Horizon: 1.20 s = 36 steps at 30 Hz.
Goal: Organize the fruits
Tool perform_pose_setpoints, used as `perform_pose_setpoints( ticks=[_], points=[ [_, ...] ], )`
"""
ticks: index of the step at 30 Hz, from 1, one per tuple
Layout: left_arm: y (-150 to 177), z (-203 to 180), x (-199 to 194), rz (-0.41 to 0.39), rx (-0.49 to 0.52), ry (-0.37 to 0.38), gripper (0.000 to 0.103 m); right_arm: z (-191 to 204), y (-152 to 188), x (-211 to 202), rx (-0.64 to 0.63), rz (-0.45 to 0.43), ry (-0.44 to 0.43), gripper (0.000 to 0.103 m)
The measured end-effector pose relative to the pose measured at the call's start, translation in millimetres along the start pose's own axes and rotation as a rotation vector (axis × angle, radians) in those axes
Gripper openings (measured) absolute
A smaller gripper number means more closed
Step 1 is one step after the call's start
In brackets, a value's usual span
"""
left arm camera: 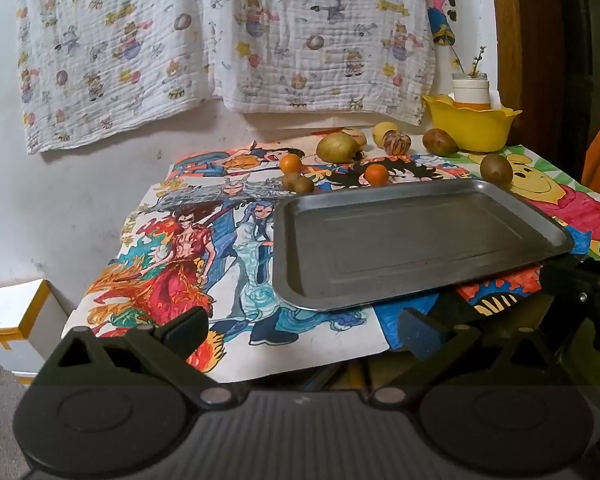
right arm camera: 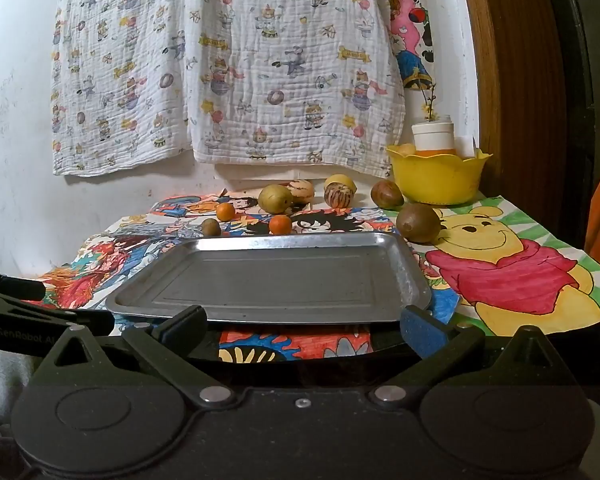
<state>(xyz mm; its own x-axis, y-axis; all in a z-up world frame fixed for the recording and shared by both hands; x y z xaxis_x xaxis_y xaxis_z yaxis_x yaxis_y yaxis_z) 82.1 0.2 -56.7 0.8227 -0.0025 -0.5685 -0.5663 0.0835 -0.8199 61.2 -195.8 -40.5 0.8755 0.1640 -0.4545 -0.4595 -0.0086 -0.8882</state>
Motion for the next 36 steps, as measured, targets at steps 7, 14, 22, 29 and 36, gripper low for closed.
perform_pose_setpoints(
  ticks=[7,14,22,29,36],
  points=[
    [4.6,6.4,1.6,0.003,-0.004,-0.002,0.103,-0.4,0.0,-0.2,0.0,0.0,0.001,0.103],
    [4.8,7.3,1.6,0.004,-0.004,-0.001,0.103,-0.3,0.2,-0.4,-0.001,-0.001,0.001,0.103],
    [6.2,8.8,4.6,0.005,-0.005,-0.001,0.103,-0.2,0.7,-0.2,-0.001,-0.001,0.001,0.103],
    [6.3,8.8,4.7,0.006,-0.005,-0.002,0.103,-0.6,1.2,0.3,0.0,0.0,0.0,0.103],
    [6.3,8.5,4.8,0.007,-0.005,-0.001,0.103,-1.0,1.2,0.3,0.001,0.0,0.002,0.103]
  ],
)
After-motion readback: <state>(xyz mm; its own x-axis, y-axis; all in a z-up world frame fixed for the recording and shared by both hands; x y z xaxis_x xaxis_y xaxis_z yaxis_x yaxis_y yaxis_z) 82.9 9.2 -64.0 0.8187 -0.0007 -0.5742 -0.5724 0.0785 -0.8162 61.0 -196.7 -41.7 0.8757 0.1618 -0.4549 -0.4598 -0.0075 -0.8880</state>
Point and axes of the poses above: each gripper's, at about its wrist camera, not at the fingertips, and x roughly the way its jaws point, z to its left, y to its underside, the point moved 10 cm from there along x, roughly the way its jaws point, and after that the axes turned 2 degrees about -x, right-handed, at the moved point
